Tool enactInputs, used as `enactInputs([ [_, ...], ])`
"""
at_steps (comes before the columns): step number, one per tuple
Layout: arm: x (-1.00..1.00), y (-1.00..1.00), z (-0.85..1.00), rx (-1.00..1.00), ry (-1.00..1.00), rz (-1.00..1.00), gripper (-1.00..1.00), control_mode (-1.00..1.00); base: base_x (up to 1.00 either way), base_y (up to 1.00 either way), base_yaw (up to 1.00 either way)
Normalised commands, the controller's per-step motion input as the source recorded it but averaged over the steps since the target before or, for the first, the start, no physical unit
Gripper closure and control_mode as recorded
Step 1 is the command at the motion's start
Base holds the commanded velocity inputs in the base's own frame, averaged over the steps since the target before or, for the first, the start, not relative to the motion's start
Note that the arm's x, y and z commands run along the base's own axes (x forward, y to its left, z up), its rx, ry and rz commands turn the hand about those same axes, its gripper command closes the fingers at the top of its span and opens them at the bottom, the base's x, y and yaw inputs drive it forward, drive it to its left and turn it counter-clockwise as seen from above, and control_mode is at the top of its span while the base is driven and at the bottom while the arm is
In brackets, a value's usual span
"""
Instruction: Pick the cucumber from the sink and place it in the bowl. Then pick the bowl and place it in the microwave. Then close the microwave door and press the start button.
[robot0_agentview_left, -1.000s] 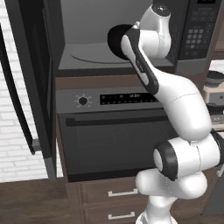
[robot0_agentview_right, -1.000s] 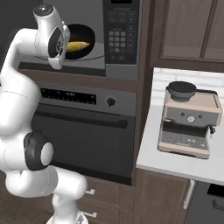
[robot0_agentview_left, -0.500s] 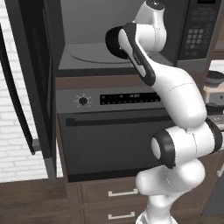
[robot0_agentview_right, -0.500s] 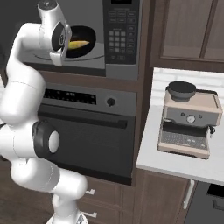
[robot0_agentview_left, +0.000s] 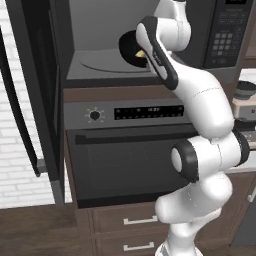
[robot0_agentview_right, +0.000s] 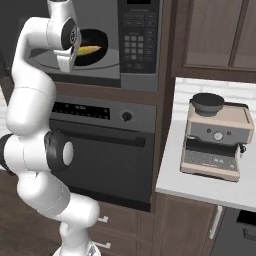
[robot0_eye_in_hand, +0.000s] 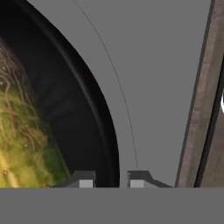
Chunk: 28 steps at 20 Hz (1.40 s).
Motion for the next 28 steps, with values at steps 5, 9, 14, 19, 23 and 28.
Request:
enactInputs([
  [5, -0.21, 0.18, -0.31, 0.0, -0.11, 0.01, -1.0, -1.0, 0.0, 0.0, 0.0],
  [9, -0.28, 0.16, -0.33, 0.0, -0.16, 0.02, -1.0, -1.0, 0.0, 0.0, 0.0],
  [14, -0.52, 0.14, -0.25, 0.0, -0.26, 0.01, -1.0, -1.0, 0.0, 0.0, 0.0],
  [19, -0.26, 0.04, 0.11, 0.0, -0.31, 0.0, -1.0, -1.0, 0.0, 0.0, 0.0],
  [23, -0.09, 0.02, 0.21, 0.0, -0.3, 0.0, -1.0, -1.0, 0.0, 0.0, 0.0],
  [28, 0.05, 0.0, 0.18, 0.0, -0.29, 0.0, -1.0, -1.0, 0.0, 0.0, 0.0],
])
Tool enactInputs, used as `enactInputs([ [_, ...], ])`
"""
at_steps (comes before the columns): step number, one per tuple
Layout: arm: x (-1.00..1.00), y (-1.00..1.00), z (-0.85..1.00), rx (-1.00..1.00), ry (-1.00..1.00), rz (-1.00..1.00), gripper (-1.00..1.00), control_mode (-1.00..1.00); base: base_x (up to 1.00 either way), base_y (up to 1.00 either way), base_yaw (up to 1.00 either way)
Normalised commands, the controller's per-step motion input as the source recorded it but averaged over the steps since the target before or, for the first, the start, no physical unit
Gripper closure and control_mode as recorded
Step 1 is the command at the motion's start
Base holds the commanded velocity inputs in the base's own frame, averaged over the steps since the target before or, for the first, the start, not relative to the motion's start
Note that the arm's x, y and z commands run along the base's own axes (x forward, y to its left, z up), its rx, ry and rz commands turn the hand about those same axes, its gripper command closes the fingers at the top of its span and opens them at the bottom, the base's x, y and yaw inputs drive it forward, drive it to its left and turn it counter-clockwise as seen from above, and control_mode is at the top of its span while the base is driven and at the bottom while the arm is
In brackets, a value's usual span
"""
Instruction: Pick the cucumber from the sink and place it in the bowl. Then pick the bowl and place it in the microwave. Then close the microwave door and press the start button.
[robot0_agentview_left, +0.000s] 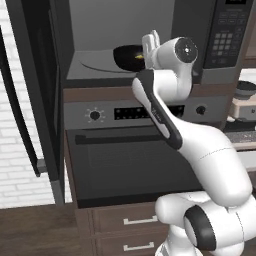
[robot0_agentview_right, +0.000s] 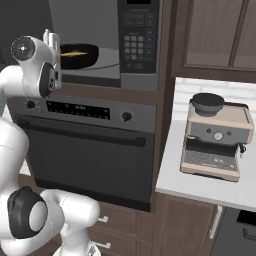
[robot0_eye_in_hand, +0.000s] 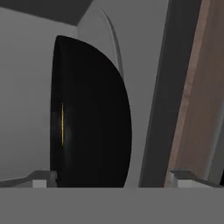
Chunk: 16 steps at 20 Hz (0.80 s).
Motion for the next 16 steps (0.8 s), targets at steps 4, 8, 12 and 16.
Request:
enactInputs([
  [4, 0.51, 0.0, 0.0, 0.0, -0.26, 0.01, -1.0, -1.0, 0.0, 0.0, 0.0],
  [8, 0.44, 0.01, 0.07, 0.0, -0.2, 0.02, -1.0, -1.0, 0.0, 0.0, 0.0],
  [12, -0.38, 0.19, 0.35, 0.0, -0.27, 0.04, -1.0, -1.0, 0.0, 0.0, 0.0],
  [16, -0.63, 0.16, 0.47, 0.0, -0.28, 0.01, -1.0, -1.0, 0.0, 0.0, 0.0],
])
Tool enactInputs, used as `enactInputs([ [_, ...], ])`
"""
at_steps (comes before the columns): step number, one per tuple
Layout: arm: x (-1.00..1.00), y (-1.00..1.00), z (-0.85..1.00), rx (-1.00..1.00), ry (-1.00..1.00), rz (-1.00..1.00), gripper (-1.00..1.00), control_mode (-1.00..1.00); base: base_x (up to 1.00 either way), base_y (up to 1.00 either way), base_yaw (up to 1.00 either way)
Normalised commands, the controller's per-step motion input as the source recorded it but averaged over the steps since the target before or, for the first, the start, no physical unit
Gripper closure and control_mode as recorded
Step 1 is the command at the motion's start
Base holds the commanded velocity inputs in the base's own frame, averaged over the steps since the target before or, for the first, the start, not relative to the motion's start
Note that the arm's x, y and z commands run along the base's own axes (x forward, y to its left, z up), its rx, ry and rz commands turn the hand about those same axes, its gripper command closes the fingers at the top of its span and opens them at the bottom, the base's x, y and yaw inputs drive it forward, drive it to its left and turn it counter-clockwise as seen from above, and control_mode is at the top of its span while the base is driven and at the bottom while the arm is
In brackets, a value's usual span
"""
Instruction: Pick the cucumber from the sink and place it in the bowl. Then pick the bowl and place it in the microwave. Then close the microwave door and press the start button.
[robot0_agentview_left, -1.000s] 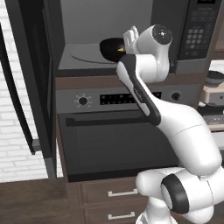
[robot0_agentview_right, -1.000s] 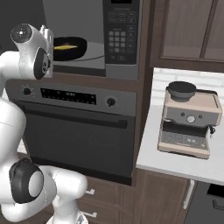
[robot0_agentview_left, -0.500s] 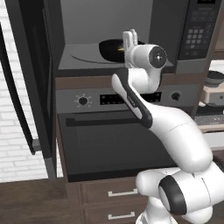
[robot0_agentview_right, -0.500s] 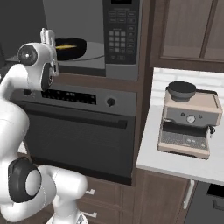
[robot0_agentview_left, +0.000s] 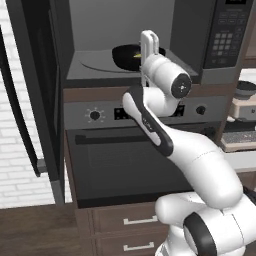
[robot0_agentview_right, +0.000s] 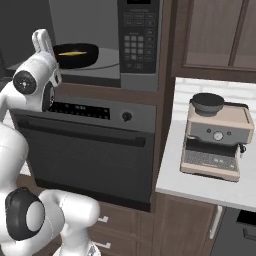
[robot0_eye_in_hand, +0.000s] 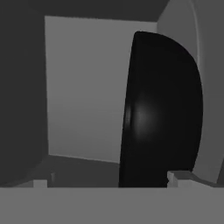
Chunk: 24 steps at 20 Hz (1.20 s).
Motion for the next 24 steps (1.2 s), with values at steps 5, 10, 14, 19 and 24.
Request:
enactInputs([
  [5, -0.89, 0.02, 0.15, 0.0, -0.13, 0.0, -1.0, -1.0, 0.0, 0.0, 0.0],
  [10, -0.98, 0.0, 0.01, 0.0, -0.03, 0.0, -1.0, -1.0, 0.0, 0.0, 0.0],
  [14, -0.77, 0.23, 0.0, -0.05, 0.09, 0.0, -1.0, -1.0, 0.0, 0.0, 0.0],
  [19, -0.04, 0.5, -0.34, -0.21, 0.15, -0.06, -1.0, -1.0, 0.0, 0.0, 0.0],
  [24, -0.09, 0.24, -0.69, -0.2, 0.0, -0.01, -1.0, -1.0, 0.0, 0.0, 0.0],
])
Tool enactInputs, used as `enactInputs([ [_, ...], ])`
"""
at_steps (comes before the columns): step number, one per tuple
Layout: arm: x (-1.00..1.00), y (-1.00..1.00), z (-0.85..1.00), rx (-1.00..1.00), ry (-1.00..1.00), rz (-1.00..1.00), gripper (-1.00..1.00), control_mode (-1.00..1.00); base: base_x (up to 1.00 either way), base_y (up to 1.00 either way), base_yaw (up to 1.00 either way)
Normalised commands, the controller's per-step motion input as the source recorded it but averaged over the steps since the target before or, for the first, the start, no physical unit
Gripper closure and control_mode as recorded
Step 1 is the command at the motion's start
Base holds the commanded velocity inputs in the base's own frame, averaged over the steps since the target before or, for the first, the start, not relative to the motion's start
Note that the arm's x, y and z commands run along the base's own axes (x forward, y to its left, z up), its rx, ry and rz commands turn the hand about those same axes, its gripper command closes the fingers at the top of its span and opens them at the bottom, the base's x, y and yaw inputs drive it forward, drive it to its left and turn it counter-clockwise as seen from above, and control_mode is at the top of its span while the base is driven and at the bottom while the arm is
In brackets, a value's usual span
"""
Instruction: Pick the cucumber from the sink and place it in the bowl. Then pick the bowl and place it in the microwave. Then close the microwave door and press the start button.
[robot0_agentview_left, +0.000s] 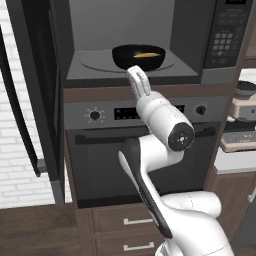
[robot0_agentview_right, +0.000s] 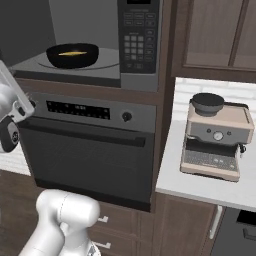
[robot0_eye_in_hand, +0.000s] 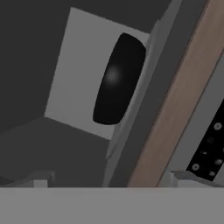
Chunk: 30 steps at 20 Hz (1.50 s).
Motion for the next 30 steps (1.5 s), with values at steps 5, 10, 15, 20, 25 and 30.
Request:
enactInputs([
  [5, -0.01, 0.21, -0.71, -0.12, 0.0, -0.02, -1.0, -1.0, 0.0, 0.0, 0.0],
  [10, -0.44, 0.3, -0.2, -0.01, -0.04, -0.01, -1.0, -1.0, 0.0, 0.0, 0.0],
  [15, -0.4, 0.48, -0.27, 0.0, 0.0, 0.0, -1.0, -1.0, 0.0, 0.0, 0.0],
  [20, -0.23, 0.55, -0.47, 0.0, 0.0, 0.0, -1.0, -1.0, 0.0, 0.0, 0.0],
  [25, -0.07, 0.5, -0.55, 0.0, 0.0, 0.0, -1.0, -1.0, 0.0, 0.0, 0.0],
  [30, -0.06, 0.62, -0.44, 0.0, -0.03, 0.0, -1.0, -1.0, 0.0, 0.0, 0.0],
])
